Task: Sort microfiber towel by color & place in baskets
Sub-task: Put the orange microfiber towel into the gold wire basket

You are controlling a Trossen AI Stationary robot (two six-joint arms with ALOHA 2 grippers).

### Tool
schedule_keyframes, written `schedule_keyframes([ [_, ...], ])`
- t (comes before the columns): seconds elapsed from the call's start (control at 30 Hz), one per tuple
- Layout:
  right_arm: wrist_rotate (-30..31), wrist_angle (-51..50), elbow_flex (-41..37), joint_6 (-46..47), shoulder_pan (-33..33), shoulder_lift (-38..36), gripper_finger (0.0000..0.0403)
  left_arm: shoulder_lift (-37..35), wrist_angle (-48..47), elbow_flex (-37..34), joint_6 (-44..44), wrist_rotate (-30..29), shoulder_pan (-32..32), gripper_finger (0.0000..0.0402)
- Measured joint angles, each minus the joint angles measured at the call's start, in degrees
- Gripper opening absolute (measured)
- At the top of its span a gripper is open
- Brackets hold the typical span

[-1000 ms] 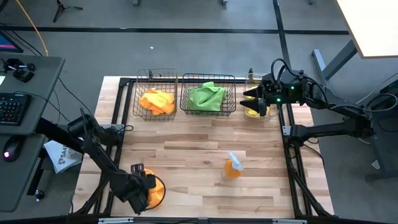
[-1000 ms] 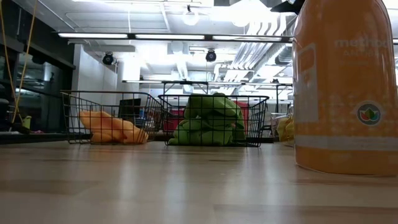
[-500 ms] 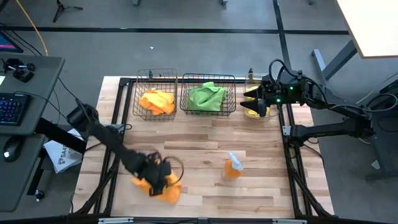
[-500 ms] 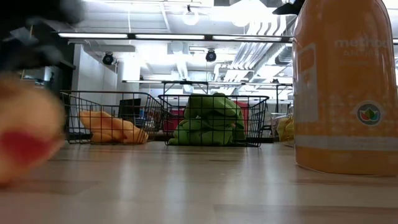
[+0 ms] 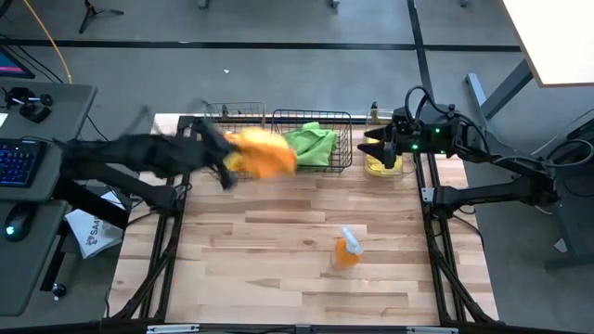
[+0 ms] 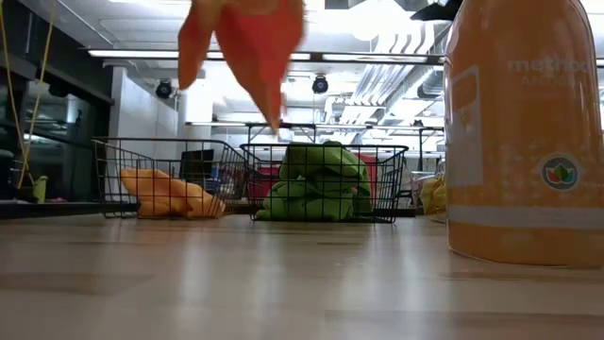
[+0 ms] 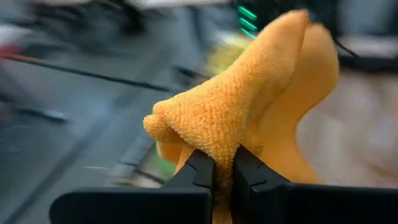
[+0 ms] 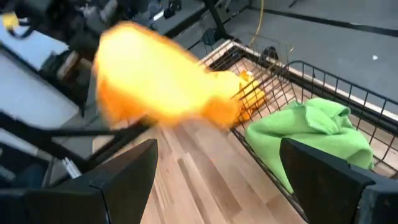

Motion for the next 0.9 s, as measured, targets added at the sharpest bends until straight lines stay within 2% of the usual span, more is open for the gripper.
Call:
schedule_keyframes([
  [0.07, 1.3, 1.2, 0.0, 0.4, 0.0, 0.0, 0.0332, -4.2, 1.3, -0.3, 2.2, -4.5, 3.3, 0.0001],
  [0.2, 3.2, 3.5, 0.0, 1.0, 0.0, 0.2, 0.0332, -9.4, 3.4, -1.0, 4.9, -8.2, 10.2, 0.0001],
  [0.4, 4.2, 5.5, 0.0, 2.0, 0.0, 1.9, 0.0332, -11.2, 6.5, -3.1, 7.3, -11.4, 20.6, 0.0001],
  [0.53, 4.2, 5.5, 0.0, 2.5, 0.0, 4.5, 0.0332, -10.9, 14.0, -8.4, 9.1, -9.5, 28.3, 0.0],
  [0.67, 3.8, 5.5, 0.0, 3.3, 0.0, 7.2, 0.0332, -10.5, 19.1, -15.8, 6.3, -5.8, 34.7, 0.0],
  [0.77, 3.4, 5.8, 0.0, 3.3, 0.0, 7.9, 0.0332, -10.6, 19.0, -21.7, -0.1, -4.2, 37.4, 0.0],
  [0.9, 3.2, 7.4, 0.0, 3.3, 0.0, 7.7, 0.0332, -11.4, 19.1, -30.0, -11.5, 2.5, 37.4, 0.0],
])
